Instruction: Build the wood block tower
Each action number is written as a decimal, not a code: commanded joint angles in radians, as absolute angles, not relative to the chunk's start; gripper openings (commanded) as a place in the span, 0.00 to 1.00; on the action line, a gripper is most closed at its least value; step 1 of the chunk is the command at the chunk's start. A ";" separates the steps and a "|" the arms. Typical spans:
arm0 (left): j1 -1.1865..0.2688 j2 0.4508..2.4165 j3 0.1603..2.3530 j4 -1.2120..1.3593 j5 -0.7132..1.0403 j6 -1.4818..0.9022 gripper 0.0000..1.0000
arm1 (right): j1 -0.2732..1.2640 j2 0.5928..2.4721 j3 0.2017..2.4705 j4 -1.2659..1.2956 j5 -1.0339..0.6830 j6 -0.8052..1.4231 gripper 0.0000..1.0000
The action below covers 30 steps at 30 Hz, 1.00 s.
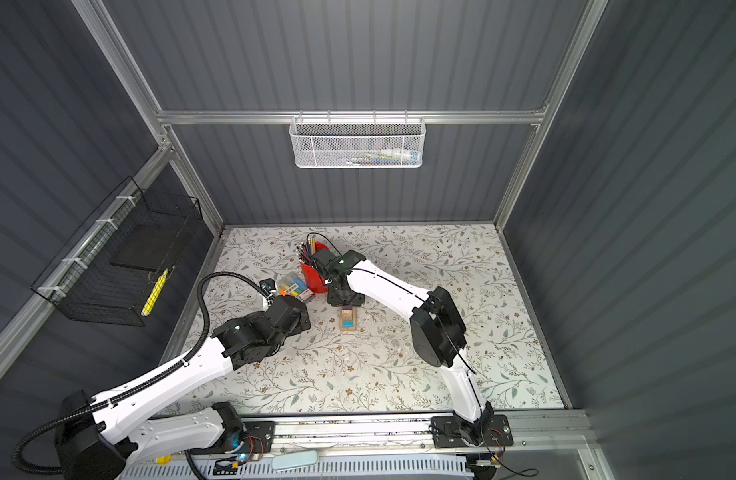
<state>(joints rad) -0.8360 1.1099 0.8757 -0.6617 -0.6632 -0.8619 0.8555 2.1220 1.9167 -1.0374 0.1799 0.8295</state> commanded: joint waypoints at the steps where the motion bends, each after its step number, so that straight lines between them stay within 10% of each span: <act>1: -0.828 1.103 0.895 -0.690 -0.687 -0.868 1.00 | 0.853 2.126 1.926 -1.054 0.181 0.825 0.50; 15: -0.788 1.023 0.946 -0.816 -0.871 -0.821 1.00 | 0.793 1.751 1.789 -1.003 0.229 0.667 0.98; 30: -0.175 1.173 0.621 -0.027 -0.763 -0.375 1.00 | 0.094 1.289 0.895 -0.171 0.483 0.275 0.99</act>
<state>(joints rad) -0.2108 1.1259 0.6865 -0.3401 -0.7780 -0.5636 0.1513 1.3174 0.9760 -0.4297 0.4156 0.3805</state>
